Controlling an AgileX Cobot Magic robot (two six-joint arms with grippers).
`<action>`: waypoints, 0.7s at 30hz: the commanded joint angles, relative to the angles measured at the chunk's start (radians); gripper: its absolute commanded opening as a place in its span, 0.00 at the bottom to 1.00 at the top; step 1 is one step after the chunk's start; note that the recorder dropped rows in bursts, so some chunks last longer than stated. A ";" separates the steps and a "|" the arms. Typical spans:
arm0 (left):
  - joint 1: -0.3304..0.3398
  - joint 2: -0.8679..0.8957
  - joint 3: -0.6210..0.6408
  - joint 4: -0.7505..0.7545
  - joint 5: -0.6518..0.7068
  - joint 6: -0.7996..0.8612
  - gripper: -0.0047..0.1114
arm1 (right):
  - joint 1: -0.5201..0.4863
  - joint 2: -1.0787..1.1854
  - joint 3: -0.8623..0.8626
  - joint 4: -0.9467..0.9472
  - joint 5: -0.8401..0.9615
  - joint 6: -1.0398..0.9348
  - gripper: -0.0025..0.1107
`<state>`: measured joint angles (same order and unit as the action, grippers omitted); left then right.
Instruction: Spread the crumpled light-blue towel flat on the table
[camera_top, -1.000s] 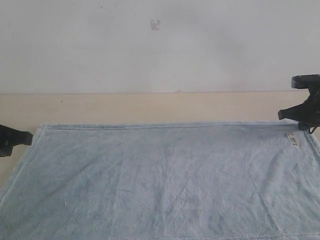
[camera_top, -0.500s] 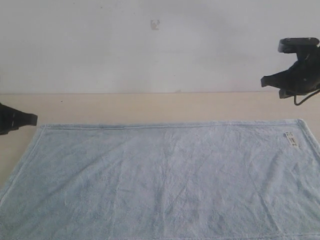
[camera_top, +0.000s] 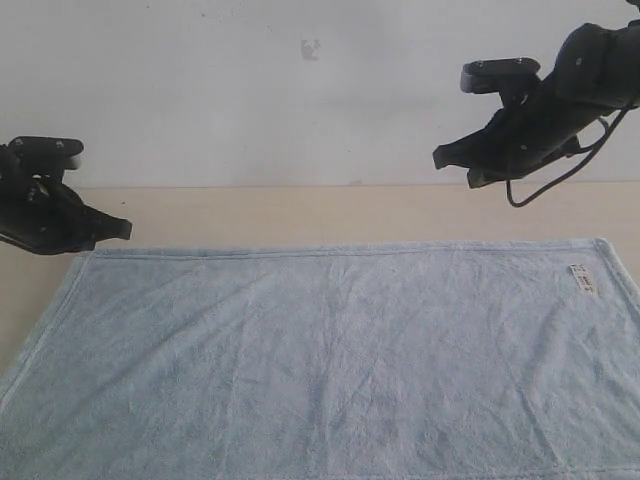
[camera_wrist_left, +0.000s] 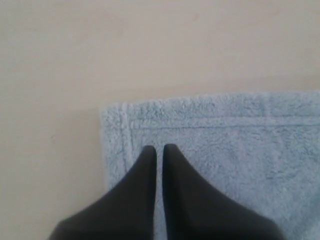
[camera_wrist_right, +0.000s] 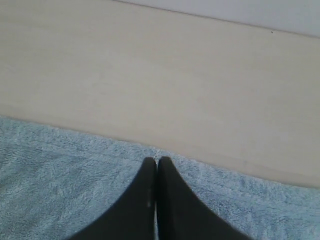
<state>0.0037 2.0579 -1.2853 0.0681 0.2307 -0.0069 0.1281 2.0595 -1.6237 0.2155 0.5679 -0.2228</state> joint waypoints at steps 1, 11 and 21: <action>-0.004 0.059 -0.062 -0.003 0.008 0.007 0.08 | 0.012 -0.014 0.000 0.004 0.003 -0.005 0.02; -0.004 0.115 -0.103 0.000 0.003 0.007 0.08 | 0.011 -0.015 0.087 0.019 -0.048 -0.026 0.02; -0.002 0.170 -0.114 0.038 0.005 0.007 0.08 | 0.011 -0.015 0.099 0.062 -0.064 -0.042 0.02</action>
<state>0.0037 2.2170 -1.3943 0.0805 0.2323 0.0000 0.1391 2.0558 -1.5285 0.2662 0.5153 -0.2532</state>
